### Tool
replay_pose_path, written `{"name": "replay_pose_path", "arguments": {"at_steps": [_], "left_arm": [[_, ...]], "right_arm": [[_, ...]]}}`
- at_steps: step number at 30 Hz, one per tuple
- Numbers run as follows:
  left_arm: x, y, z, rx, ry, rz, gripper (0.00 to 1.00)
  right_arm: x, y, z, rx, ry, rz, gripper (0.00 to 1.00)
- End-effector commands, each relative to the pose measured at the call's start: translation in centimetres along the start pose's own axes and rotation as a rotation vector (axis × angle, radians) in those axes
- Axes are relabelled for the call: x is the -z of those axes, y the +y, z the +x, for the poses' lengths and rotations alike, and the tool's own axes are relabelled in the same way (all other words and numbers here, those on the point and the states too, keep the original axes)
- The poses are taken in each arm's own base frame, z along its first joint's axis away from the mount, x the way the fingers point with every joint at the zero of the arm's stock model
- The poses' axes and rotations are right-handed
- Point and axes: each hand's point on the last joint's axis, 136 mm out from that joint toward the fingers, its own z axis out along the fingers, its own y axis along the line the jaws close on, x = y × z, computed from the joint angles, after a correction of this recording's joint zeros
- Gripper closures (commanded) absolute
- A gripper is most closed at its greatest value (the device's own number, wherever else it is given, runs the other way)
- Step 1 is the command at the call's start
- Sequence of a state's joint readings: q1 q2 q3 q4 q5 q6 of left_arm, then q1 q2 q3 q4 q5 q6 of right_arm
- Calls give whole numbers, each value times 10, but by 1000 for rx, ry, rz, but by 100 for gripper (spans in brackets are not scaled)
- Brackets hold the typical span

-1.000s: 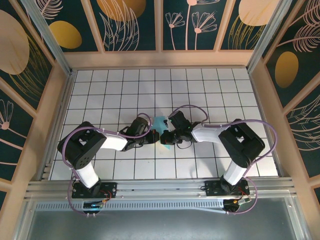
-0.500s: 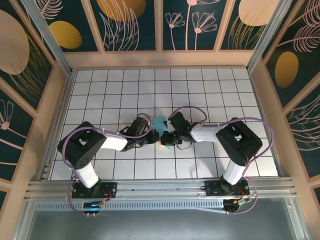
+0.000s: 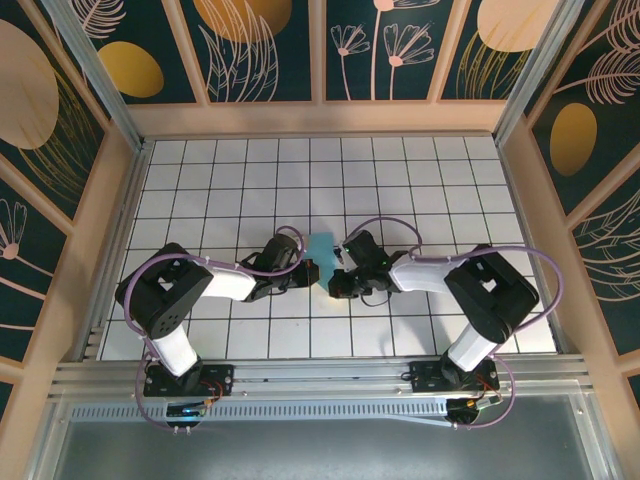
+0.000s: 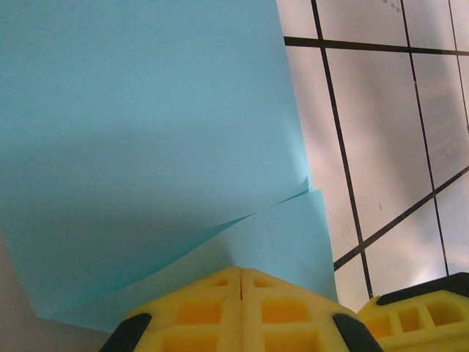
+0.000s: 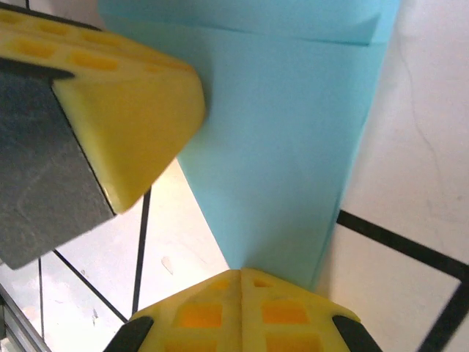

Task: Fold a paper plane with a square sheet of paper (fold left side to right side)
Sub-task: Third fold the triangle at the center of the table, then fourth fold the wing at the center of the table.

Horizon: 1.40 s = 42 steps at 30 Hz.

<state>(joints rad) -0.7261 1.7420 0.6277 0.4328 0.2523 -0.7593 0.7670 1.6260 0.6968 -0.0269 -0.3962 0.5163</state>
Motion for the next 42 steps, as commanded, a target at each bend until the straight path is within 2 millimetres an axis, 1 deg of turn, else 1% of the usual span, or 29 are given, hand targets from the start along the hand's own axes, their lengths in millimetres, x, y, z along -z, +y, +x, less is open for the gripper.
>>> {"name": "replay_pose_path", "arguments": {"at_steps": [1,6,10,13,16,17,19,21,24,26,28,30,31,34,38,40,42], "left_arm": [[-7,57,20,9,44,-213,100],[-5,52,18,6,42,-204,100],[-5,46,15,13,40,-183,100],[-7,40,13,30,38,-152,100],[-8,29,9,48,32,-105,100],[-8,23,6,53,27,-82,98],[-5,10,-2,52,9,-42,94],[0,-3,-15,46,-22,-19,91],[14,-24,-40,41,-94,13,88],[23,-35,-52,40,-132,35,79],[32,-39,-62,36,-162,32,74],[42,-35,-73,46,-196,17,68],[48,-30,-77,62,-212,7,65],[67,-10,-87,130,-261,-3,62],[88,11,-91,174,-320,-38,52],[93,18,-89,189,-331,-51,47],[96,22,-87,210,-335,-52,45]], "right_arm": [[3,-35,48,-41,138,126,100],[8,-37,51,-40,143,130,100],[18,-32,45,-15,124,129,100],[29,-27,33,1,87,122,100],[44,-20,13,16,11,101,100],[49,-17,5,17,-23,89,97],[58,-13,-10,23,-88,66,84],[66,-10,-24,33,-148,45,74],[74,-15,-41,38,-232,63,60],[77,-20,-52,33,-288,90,51],[79,-19,-60,43,-331,80,44],[78,-15,-63,60,-356,57,39],[78,-12,-65,71,-369,39,38],[73,-2,-68,115,-374,-17,38],[60,8,-66,171,-341,-64,44],[52,12,-67,187,-325,-79,46],[46,12,-70,193,-313,-78,48]]}}
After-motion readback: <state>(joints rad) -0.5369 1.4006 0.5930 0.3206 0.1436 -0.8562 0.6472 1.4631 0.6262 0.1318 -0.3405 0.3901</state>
